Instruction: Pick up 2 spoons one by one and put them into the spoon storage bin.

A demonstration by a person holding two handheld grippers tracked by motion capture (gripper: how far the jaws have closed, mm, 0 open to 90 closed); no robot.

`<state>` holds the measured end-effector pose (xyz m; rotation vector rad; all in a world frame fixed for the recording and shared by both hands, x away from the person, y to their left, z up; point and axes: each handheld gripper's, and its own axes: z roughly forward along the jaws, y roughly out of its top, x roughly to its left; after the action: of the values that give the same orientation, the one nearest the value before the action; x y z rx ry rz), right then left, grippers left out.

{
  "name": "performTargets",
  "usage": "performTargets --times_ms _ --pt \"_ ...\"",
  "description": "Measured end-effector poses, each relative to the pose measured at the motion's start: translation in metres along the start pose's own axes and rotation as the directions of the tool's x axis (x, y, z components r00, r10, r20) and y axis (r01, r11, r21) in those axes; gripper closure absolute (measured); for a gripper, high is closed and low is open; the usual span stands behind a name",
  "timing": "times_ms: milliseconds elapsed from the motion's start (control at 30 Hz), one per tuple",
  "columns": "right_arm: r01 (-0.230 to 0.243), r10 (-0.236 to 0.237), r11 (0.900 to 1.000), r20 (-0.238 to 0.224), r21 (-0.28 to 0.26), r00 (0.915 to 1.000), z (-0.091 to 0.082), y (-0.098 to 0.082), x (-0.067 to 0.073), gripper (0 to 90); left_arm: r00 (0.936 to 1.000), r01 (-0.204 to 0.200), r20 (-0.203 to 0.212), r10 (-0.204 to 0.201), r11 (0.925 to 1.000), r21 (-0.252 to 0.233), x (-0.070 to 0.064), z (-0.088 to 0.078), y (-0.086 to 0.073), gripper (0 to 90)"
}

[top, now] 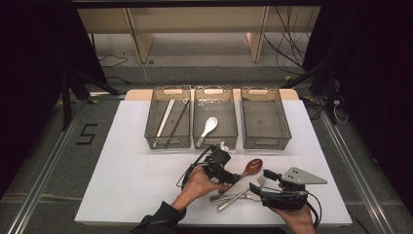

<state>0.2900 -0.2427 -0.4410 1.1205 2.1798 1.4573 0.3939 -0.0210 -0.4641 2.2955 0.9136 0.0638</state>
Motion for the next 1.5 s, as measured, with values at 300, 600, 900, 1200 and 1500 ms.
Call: performTargets --times_ms 300,600,900,1200,1500 --pt "0.003 -0.003 1.000 -0.001 0.000 1.0000 0.000 0.000 0.000 28.2 0.9997 -0.020 -0.013 0.020 0.9997 0.014 -0.004 0.008 0.001 36.8" --pt "0.002 -0.002 1.000 -0.001 0.000 1.0000 0.000 0.000 0.000 28.2 0.9990 -0.037 -0.024 0.037 0.9992 0.018 -0.011 0.016 0.001 48.3" --pt "0.005 -0.005 1.000 -0.003 -0.001 1.0000 0.001 0.000 0.000 28.2 0.9963 -0.073 -0.044 0.074 0.9971 0.020 -0.017 0.021 0.003 56.9" --pt "0.004 -0.004 1.000 -0.003 0.000 1.0000 0.001 0.000 0.000 28.2 0.9923 -0.095 -0.077 0.097 0.9952 0.020 -0.018 0.022 0.003 68.5" --pt "0.002 -0.002 1.000 -0.003 0.002 1.0000 0.001 0.000 0.000 28.3 0.9919 -0.101 -0.075 0.103 0.9945 0.027 -0.014 0.021 0.004 79.7"
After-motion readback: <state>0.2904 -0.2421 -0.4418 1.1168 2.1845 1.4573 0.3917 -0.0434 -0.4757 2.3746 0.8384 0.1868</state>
